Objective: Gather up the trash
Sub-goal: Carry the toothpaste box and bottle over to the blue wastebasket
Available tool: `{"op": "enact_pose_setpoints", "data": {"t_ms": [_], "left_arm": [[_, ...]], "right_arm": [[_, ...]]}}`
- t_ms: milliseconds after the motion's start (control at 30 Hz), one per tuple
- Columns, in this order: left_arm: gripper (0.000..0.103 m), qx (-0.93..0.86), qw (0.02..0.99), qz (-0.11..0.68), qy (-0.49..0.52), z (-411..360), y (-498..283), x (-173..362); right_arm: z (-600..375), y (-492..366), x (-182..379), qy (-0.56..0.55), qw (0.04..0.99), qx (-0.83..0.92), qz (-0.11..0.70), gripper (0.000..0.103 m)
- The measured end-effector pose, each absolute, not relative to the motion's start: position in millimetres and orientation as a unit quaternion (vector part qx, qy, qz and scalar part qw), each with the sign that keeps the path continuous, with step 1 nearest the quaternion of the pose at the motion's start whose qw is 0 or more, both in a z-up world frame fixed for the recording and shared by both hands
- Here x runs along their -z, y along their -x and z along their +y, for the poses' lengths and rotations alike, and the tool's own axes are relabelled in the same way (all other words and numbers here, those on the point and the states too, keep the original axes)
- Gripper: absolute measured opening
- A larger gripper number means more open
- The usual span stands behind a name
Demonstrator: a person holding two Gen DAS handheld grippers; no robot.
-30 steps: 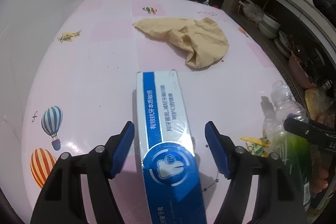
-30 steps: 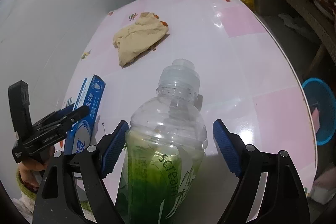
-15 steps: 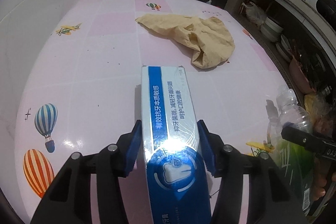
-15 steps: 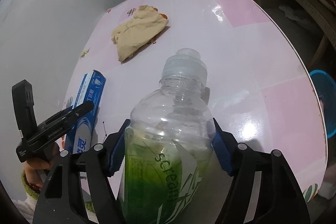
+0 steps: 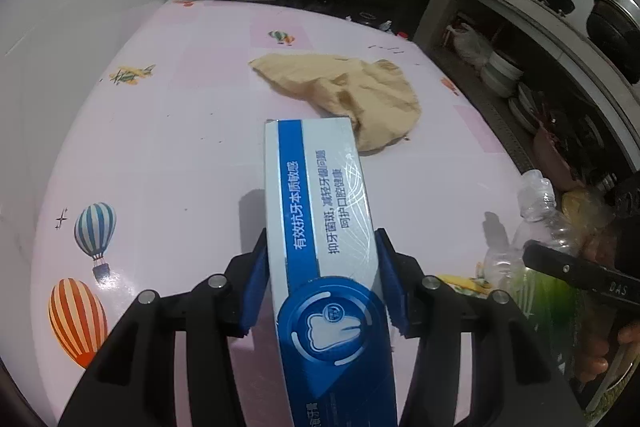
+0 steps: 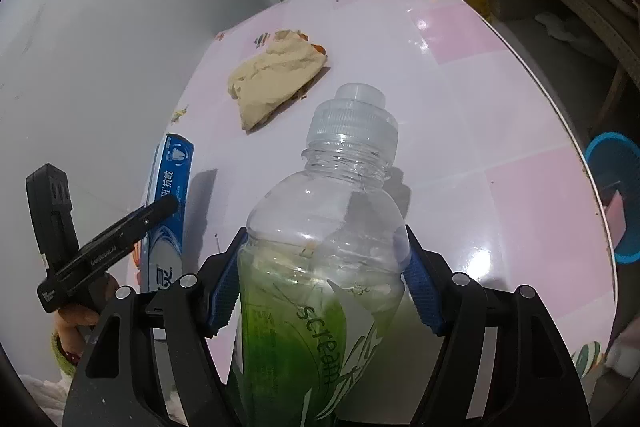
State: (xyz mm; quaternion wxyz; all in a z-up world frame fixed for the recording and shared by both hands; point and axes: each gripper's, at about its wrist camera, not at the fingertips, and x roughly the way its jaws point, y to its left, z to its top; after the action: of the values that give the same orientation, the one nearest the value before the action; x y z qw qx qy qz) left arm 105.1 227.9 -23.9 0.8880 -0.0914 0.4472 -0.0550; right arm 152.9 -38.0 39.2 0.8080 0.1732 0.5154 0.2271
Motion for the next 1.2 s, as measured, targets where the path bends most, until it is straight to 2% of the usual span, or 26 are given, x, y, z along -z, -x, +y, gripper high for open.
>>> {"op": "enact_pose_setpoints", "data": {"t_ms": [533,1200], "left_arm": [[0.048,0.077,0.897,0.436,0.014,168,-102,19],[0.048,0.084,0.904,0.42,-0.013,153,-98,15]], "right_arm": [[-67,-155,-38,-0.202,0.808,-0.219,0.509,0.068],[-60,-158,-36,-0.202,0.802,-0.225,0.515,0.068]]}}
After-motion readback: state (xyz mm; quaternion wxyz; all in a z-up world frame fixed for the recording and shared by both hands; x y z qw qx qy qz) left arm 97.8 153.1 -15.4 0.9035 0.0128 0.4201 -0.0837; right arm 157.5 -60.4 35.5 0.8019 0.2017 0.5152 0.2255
